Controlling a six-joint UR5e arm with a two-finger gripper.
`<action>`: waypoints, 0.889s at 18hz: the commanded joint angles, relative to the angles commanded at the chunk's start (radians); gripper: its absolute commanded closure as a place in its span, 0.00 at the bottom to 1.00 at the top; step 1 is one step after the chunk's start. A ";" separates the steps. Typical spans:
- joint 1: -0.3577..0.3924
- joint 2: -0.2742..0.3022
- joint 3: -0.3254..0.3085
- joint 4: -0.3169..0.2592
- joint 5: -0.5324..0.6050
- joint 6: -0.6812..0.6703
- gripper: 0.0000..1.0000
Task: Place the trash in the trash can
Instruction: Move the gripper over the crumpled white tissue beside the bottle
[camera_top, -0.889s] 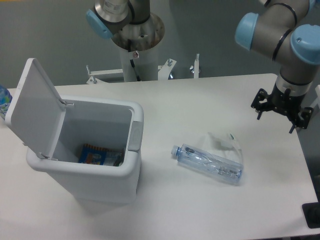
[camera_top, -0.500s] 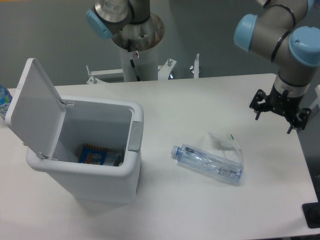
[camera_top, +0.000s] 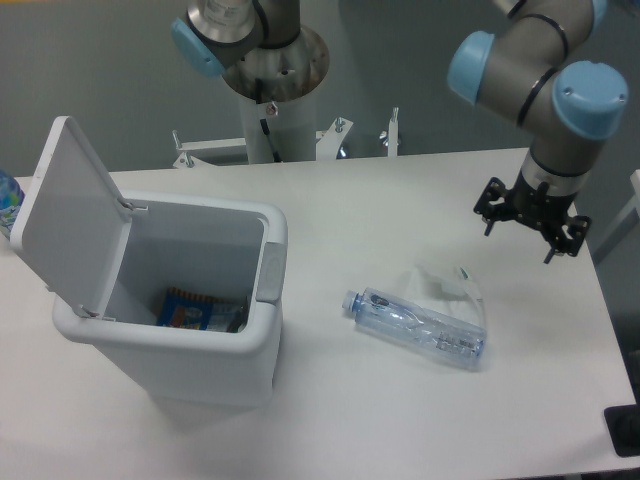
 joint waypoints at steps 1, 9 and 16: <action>-0.003 0.000 -0.028 0.040 0.002 -0.017 0.00; -0.055 0.014 -0.135 0.083 0.008 -0.112 0.00; -0.117 0.018 -0.171 0.092 0.008 -0.357 0.00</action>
